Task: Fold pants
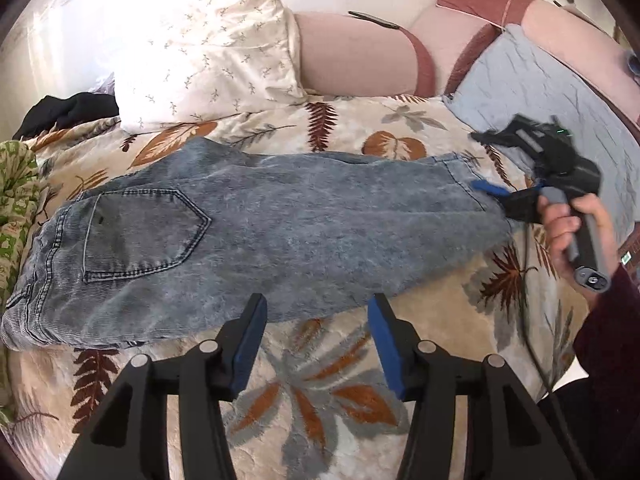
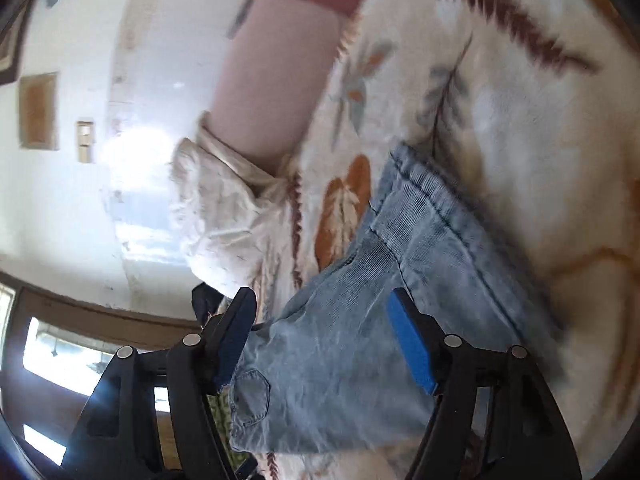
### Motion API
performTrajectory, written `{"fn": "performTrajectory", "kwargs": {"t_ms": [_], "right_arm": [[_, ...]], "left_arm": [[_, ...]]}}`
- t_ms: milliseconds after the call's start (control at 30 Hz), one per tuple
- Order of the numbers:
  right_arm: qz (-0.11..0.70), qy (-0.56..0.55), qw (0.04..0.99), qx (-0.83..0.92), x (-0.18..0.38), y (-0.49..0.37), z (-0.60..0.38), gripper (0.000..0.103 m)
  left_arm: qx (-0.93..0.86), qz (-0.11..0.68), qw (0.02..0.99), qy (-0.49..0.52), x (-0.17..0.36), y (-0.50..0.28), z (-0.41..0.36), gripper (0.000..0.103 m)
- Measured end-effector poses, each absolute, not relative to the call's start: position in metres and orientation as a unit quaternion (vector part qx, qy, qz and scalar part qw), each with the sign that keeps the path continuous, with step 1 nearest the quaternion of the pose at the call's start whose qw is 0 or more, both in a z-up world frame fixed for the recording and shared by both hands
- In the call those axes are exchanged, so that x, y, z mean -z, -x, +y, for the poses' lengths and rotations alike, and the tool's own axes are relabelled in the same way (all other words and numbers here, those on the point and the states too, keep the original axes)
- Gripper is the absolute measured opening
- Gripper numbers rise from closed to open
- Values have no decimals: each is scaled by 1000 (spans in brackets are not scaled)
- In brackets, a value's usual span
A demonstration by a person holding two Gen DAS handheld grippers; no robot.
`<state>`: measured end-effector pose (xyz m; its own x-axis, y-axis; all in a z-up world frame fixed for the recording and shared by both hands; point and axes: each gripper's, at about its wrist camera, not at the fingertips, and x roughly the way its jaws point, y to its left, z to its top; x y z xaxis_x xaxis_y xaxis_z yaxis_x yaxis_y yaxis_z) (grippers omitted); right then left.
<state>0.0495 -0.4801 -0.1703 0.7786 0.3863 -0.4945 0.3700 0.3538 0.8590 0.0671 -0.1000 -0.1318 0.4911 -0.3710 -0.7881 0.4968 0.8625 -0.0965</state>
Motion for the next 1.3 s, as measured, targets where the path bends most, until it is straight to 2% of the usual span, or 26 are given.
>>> {"fn": "performTrajectory", "kwargs": {"t_ms": [333,567,633,767,867,1000,1300], "right_arm": [[402,-538,741,-7,208,-135,-442,69],[384,-506,772,4,205,-155,-445,66],[353,-477,805,18,198,-157,-445,60],[364,-503,784,13,197,-151,-450,62],[362,-466,807,-22,165,-138,-430,68],[379,-458,796,-110,142,-145,-386,69],[458,-423,761,-181,152,-241,-276,70]], "left_arm": [[253,450,854,-66,149,-94,-100,57],[233,463,853,-57,152,-102,-93,57],[226,463,855,-60,149,-98,-89,57],[207,458,863,-52,138,-93,-70,57],[181,444,877,-42,129,-96,-47,57],[150,441,884,-29,126,-110,-17,60],[156,430,889,-11,142,-139,1,60]]}}
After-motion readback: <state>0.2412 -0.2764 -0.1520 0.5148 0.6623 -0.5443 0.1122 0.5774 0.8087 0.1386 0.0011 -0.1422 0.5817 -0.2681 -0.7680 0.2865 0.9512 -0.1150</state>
